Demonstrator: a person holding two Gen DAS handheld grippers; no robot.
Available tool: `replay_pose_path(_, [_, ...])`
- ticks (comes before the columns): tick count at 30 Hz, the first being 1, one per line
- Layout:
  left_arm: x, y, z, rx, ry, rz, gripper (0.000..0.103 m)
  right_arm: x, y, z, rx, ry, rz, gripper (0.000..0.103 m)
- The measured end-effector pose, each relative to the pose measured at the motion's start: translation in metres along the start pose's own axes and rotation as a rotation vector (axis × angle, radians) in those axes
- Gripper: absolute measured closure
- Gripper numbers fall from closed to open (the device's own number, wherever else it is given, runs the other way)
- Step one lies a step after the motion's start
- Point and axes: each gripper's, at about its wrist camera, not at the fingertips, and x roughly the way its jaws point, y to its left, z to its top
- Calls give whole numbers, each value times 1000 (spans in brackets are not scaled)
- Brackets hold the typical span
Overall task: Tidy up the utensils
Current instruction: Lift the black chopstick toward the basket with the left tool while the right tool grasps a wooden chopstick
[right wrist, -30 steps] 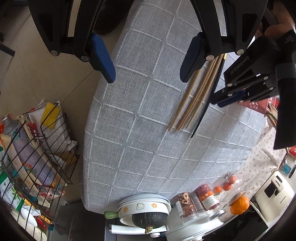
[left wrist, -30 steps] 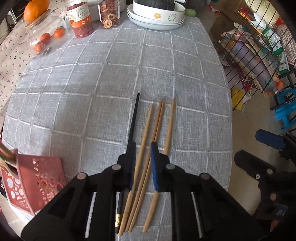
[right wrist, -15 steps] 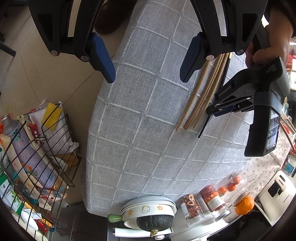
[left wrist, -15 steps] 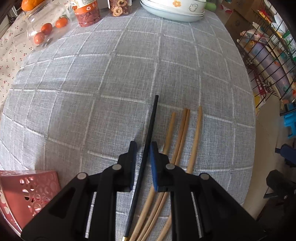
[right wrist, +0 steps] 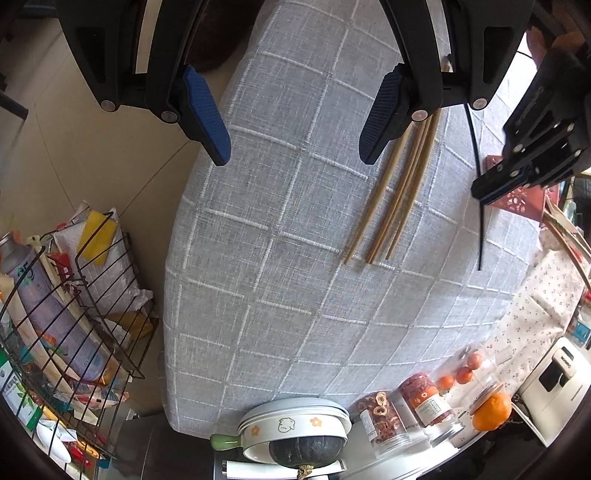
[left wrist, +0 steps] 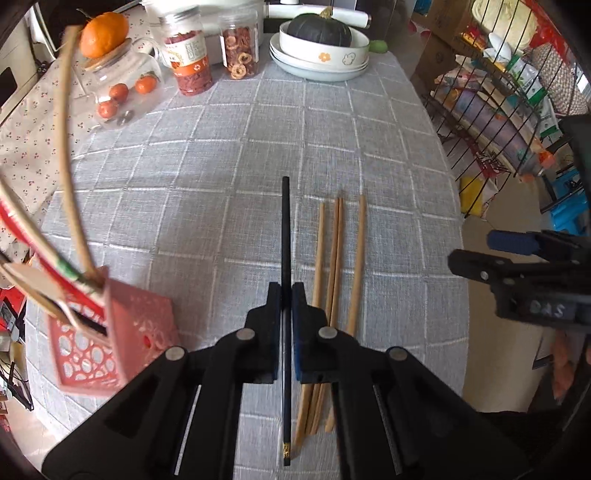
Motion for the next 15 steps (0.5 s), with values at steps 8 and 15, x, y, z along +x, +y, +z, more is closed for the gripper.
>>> replay_pose_path(8, [-71, 20, -34, -6, -112, -31, 97, 4, 25, 3, -2, 4, 11, 30])
replay_pose_path(15, [-90, 36, -53, -27, -175, -75, 97, 19, 42, 2, -15, 32, -9, 30])
